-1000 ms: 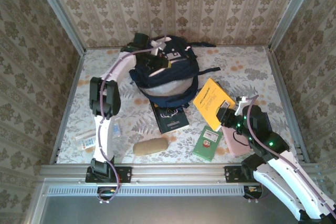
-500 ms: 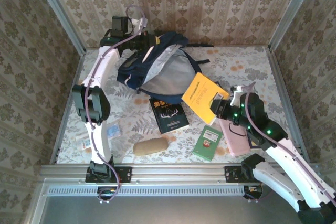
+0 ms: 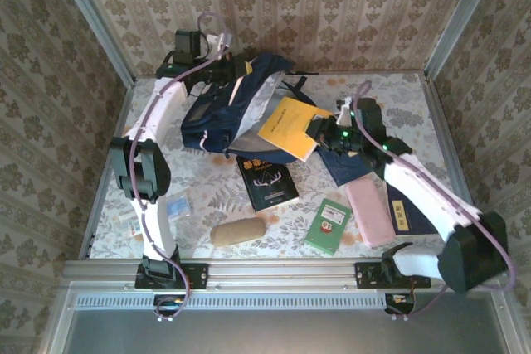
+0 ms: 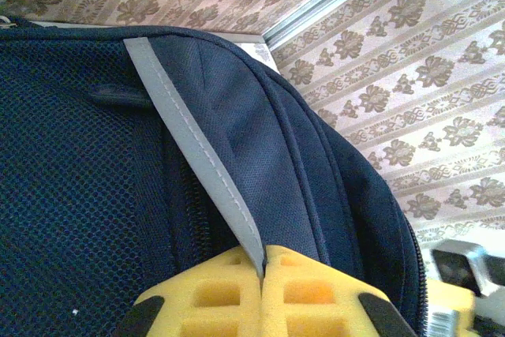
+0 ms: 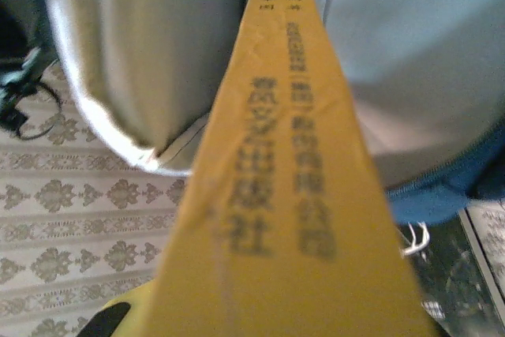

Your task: Pack books, pencil case, and school supplies into a backpack

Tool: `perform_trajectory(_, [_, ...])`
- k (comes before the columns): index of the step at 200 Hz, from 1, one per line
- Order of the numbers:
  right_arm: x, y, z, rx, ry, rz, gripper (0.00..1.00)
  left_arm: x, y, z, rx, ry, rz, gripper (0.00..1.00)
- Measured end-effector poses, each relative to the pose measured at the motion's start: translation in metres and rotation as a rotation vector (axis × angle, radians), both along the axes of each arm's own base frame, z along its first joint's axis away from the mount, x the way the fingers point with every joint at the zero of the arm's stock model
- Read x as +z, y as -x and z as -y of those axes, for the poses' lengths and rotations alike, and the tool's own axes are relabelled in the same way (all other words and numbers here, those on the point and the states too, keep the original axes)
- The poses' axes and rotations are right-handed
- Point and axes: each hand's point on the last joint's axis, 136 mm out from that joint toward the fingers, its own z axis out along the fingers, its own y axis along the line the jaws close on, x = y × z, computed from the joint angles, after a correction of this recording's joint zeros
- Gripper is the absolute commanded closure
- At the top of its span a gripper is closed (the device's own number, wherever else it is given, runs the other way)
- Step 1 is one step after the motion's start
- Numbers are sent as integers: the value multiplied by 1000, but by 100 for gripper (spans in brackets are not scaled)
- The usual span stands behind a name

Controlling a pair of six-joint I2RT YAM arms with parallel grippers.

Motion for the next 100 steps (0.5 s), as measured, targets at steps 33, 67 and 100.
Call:
perform_trajectory(33, [-15,-48,-24,19,-67,-40,100,1,3,2,-12,23,-11,100])
perform_trajectory(67, [-34,-81,-46,38,-133,-84,100,1,3,4,-18,45,-18,100])
perform_trajectory(100, [-46,-104,-70,53,-147,-116,96,0,2,4,-18,72,-30,100])
